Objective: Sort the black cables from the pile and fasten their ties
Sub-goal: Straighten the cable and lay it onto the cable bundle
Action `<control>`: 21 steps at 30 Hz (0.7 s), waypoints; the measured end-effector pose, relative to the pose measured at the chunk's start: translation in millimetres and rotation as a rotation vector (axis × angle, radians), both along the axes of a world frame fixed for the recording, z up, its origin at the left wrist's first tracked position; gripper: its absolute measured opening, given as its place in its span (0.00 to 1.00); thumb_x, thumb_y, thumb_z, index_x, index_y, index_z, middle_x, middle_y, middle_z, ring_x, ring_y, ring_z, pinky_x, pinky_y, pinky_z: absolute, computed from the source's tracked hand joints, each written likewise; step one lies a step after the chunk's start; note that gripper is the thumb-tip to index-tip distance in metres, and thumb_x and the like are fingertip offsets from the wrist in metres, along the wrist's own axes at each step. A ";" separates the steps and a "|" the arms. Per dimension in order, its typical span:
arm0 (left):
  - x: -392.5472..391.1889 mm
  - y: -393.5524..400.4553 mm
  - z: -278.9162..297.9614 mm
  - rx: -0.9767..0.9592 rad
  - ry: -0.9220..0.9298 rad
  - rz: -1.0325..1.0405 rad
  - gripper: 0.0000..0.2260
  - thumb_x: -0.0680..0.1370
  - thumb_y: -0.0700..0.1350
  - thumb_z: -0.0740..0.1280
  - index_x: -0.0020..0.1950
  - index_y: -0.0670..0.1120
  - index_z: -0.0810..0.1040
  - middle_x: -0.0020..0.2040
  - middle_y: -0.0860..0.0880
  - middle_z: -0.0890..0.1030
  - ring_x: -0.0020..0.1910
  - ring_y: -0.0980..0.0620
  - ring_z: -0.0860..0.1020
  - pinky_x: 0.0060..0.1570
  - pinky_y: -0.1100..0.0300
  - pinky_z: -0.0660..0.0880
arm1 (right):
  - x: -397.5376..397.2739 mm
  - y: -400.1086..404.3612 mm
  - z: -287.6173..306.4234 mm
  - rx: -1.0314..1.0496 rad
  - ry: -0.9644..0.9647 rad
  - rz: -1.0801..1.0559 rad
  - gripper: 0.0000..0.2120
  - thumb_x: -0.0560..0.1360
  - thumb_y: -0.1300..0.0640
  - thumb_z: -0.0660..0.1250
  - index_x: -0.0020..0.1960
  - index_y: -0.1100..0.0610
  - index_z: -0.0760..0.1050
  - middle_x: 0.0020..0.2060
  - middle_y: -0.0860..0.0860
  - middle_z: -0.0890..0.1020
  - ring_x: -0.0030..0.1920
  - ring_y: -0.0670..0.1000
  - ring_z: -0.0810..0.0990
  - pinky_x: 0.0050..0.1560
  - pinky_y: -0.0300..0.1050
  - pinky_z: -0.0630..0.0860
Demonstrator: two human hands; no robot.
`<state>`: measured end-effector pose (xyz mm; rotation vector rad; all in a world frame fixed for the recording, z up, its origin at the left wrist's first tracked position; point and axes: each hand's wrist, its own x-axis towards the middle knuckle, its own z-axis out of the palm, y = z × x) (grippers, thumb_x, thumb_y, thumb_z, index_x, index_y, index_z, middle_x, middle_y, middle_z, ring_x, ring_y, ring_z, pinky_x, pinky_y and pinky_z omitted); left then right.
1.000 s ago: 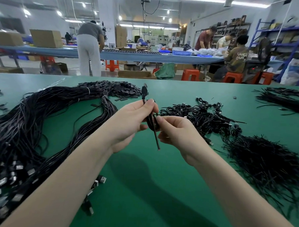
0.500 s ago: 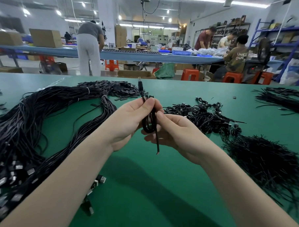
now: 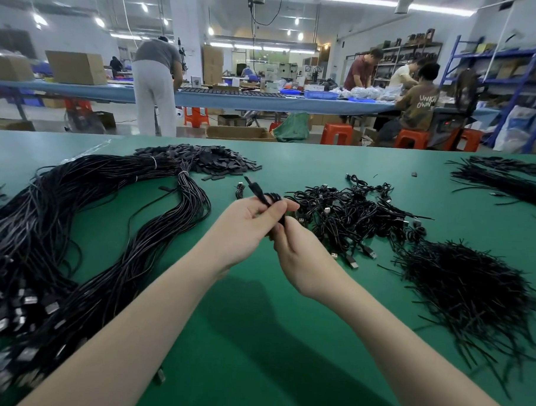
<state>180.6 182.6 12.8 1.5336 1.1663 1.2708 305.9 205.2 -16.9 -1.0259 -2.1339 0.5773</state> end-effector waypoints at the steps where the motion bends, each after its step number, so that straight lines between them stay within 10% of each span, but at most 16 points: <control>1: -0.6 1.0 -2.1 -0.048 0.022 0.004 0.10 0.82 0.47 0.61 0.49 0.49 0.83 0.48 0.47 0.81 0.48 0.53 0.78 0.60 0.55 0.76 | 1.9 4.4 -4.1 -0.036 0.005 -0.048 0.14 0.83 0.52 0.50 0.38 0.48 0.61 0.33 0.45 0.69 0.33 0.48 0.67 0.38 0.45 0.63; 5: -11.4 8.6 -10.7 0.314 0.573 0.365 0.13 0.80 0.50 0.63 0.62 0.49 0.78 0.55 0.49 0.80 0.51 0.57 0.78 0.55 0.72 0.70 | 19.6 17.3 -14.1 -0.304 -0.028 -0.117 0.13 0.83 0.54 0.50 0.41 0.55 0.62 0.36 0.51 0.70 0.37 0.52 0.67 0.41 0.47 0.67; 9: -2.2 10.6 -26.0 0.612 1.506 0.173 0.31 0.78 0.42 0.63 0.77 0.55 0.53 0.76 0.53 0.61 0.76 0.49 0.57 0.72 0.54 0.55 | 39.8 6.6 -17.5 -0.225 -0.335 0.148 0.11 0.83 0.56 0.51 0.42 0.54 0.61 0.37 0.51 0.69 0.38 0.51 0.66 0.44 0.49 0.68; 12: 8.2 -2.4 -35.6 0.724 1.593 -0.004 0.09 0.77 0.46 0.65 0.57 0.52 0.76 0.50 0.53 0.80 0.50 0.52 0.80 0.54 0.58 0.71 | 56.5 -5.4 -9.6 -0.250 -0.434 0.252 0.10 0.84 0.54 0.50 0.43 0.51 0.62 0.37 0.45 0.69 0.35 0.43 0.67 0.39 0.36 0.66; 15: 14.9 -18.5 -45.8 0.786 1.720 -0.049 0.04 0.69 0.47 0.71 0.37 0.51 0.77 0.31 0.53 0.75 0.26 0.53 0.75 0.30 0.61 0.70 | 72.5 -16.0 -10.5 -0.256 -0.571 0.254 0.11 0.84 0.51 0.49 0.45 0.54 0.62 0.38 0.46 0.69 0.35 0.44 0.67 0.43 0.43 0.63; 21: 33.3 -27.8 -52.3 0.421 1.746 -0.114 0.11 0.82 0.42 0.49 0.51 0.46 0.71 0.47 0.47 0.78 0.44 0.45 0.79 0.38 0.55 0.65 | 86.2 -22.5 -25.4 0.666 -1.123 0.031 0.05 0.77 0.53 0.62 0.43 0.53 0.71 0.35 0.48 0.78 0.33 0.53 0.76 0.37 0.45 0.67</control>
